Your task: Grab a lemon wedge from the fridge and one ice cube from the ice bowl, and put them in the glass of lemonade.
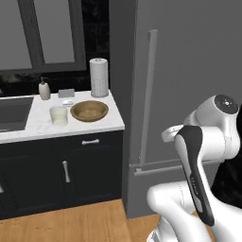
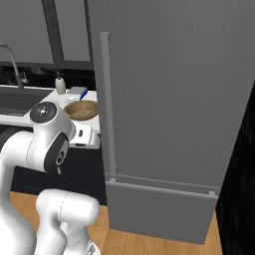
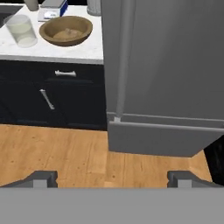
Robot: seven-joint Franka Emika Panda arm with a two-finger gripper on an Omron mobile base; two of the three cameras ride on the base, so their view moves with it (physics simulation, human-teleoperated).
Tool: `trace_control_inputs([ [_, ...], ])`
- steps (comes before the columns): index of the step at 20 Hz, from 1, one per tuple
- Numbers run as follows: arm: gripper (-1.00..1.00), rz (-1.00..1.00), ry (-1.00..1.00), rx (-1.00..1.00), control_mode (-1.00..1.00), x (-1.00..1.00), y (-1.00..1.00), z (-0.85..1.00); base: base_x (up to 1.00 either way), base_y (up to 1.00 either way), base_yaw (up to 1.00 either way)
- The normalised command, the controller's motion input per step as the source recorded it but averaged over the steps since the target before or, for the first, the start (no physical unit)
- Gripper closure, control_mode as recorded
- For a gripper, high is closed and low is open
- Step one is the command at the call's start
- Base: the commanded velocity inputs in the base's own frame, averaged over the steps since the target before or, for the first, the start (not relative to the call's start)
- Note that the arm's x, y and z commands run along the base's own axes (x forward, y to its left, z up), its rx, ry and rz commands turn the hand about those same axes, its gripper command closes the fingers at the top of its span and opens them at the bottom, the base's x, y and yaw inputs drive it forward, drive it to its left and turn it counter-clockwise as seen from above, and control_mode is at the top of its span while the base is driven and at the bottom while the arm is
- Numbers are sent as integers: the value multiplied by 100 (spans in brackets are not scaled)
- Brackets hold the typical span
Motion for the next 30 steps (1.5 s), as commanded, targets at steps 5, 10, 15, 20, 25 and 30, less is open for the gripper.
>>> trace_control_inputs([
  [5, -100, 0, 0, 0, 100, 0, 0, 0, -34, 33, 0],
  [10, -100, 0, 0, 0, 100, 0, 0, 0, -40, 5, 0],
  [15, -100, 0, 0, 0, -100, 0, 0, 0, 0, 0, 0],
  [20, -100, 0, -2, 0, -100, 9, 0, 0, 0, 0, 0],
  [25, -100, 0, -24, 0, -100, 26, -7, 0, 0, 0, 0],
  [30, -100, -3, -28, 0, -100, 60, 0, 1, 0, 0, 0],
])
